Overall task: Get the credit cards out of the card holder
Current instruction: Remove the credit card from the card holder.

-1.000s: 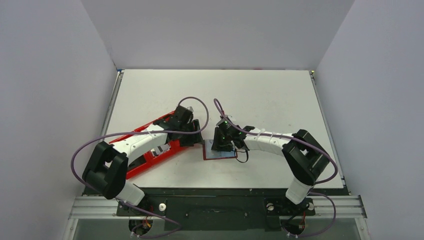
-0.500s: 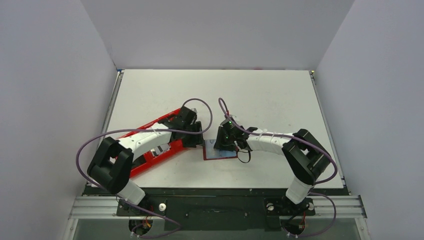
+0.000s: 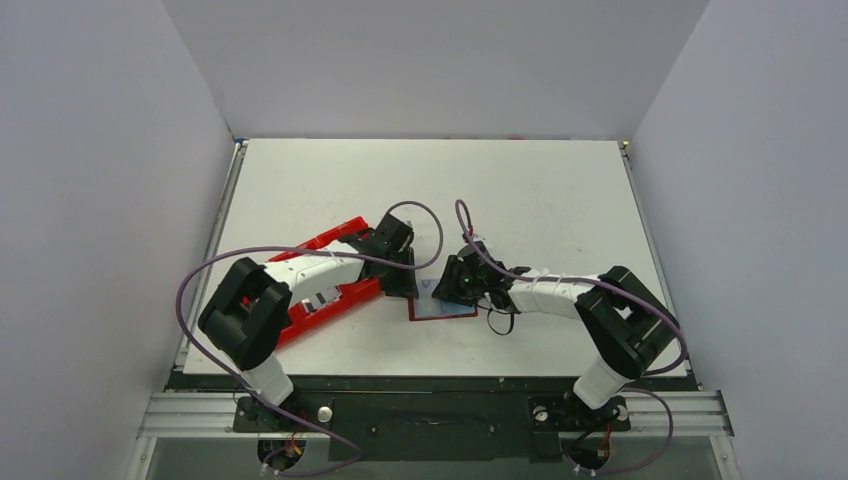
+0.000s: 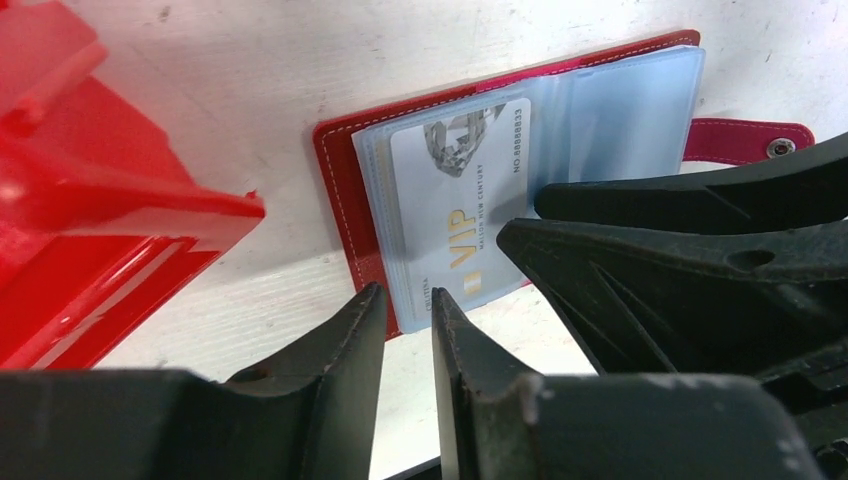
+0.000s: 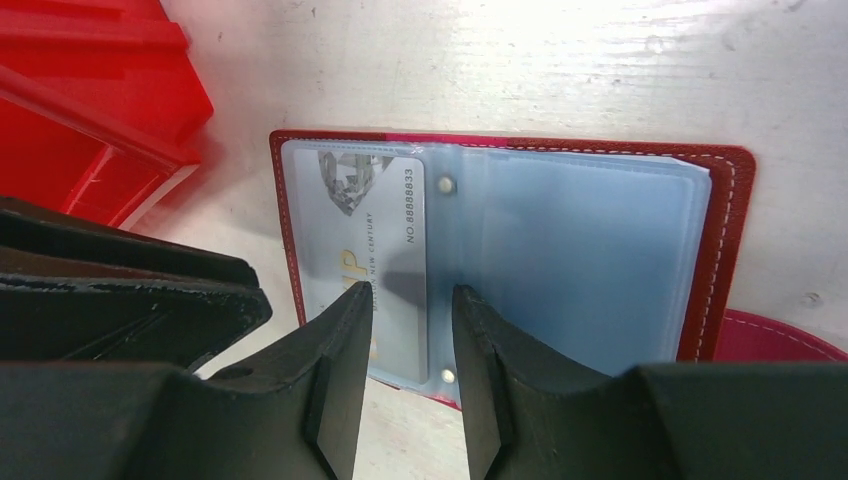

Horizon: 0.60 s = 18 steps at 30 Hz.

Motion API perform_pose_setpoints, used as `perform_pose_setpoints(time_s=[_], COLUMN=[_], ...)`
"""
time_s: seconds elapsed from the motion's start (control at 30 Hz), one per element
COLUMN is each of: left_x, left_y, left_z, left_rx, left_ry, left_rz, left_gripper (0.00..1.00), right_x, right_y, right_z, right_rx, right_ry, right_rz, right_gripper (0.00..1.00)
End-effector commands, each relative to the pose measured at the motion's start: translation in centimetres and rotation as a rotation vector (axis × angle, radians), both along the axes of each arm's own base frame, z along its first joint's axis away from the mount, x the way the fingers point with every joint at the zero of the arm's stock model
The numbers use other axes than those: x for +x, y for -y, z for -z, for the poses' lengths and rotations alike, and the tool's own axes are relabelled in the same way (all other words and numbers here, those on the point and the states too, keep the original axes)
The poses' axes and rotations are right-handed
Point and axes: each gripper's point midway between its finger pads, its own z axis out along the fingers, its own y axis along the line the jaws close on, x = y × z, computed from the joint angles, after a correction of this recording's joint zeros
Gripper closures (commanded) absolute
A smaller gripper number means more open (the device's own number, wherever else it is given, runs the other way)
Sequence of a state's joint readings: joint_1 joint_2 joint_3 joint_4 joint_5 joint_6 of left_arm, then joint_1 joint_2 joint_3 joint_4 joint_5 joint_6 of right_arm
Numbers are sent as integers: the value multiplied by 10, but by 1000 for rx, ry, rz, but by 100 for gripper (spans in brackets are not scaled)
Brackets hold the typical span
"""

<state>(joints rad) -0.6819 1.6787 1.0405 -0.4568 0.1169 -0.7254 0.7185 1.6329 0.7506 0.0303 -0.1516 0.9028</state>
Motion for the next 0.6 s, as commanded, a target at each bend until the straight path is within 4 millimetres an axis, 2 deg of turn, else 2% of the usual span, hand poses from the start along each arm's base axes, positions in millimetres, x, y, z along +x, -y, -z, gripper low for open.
perform_pose_setpoints(time_s=[0.0,0.2,0.57], left_x=[13,15,20], left_y=[26,34,33], left_z=[-14,-6,9], left_rx=[-58,-56,-27], left_ry=[46,38,33], left_rz=[23,21,15], left_gripper=[80,86,97], right_x=[-15,-17,-17], right_y=[25,30,36], right_z=[18,20,21], right_rx=[-64,-59,-54], right_ry=[-49,-57,-70], right_rz=[11,18,31], right_gripper=[67,69,71])
